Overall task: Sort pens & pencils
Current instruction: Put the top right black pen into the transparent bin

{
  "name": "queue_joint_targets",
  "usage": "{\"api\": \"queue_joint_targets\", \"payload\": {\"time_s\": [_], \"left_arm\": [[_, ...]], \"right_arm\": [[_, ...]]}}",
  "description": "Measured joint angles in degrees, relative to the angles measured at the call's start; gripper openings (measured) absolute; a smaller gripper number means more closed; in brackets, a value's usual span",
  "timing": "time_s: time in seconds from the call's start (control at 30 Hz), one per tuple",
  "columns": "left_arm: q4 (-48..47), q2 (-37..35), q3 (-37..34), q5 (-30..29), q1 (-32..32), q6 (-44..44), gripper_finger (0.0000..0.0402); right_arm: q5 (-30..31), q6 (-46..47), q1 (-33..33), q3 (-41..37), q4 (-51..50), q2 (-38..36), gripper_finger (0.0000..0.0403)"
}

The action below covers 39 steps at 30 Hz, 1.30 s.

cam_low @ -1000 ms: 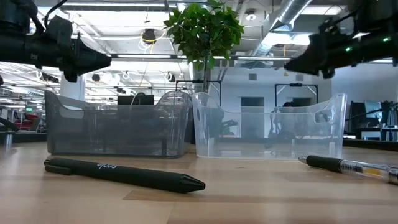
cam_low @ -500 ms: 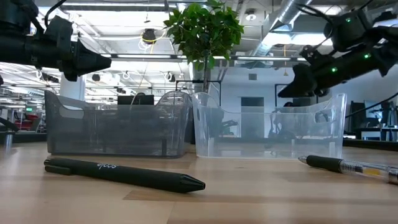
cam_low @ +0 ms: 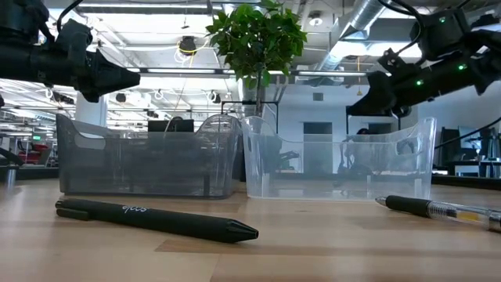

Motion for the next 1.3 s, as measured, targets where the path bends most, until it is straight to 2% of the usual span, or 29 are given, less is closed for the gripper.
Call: {"api": "queue_joint_targets", "payload": {"time_s": [0.4,0.97,1.13,1.3], "left_arm": [[0.02,0.0,0.0,-0.04,0.0,0.38,0.0094],[0.04,-0.01,0.0,-0.24,0.02,0.39,0.0094],[0.04,0.0,0.0,-0.31,0.01,0.35,0.0094],[0.04,0.0,0.0,-0.33,0.02,0.33,0.0094]], "right_arm": [[-0.03,6.51,3.04,0.0,0.29,0.0,0.0138],[0.01,7.95,3.6,0.0,-0.04,0.0,0.0135],[0.02,6.2,3.7,0.0,-0.04,0.0,0.0152],[0.01,6.01,3.69,0.0,-0.04,0.0,0.0192]]}}
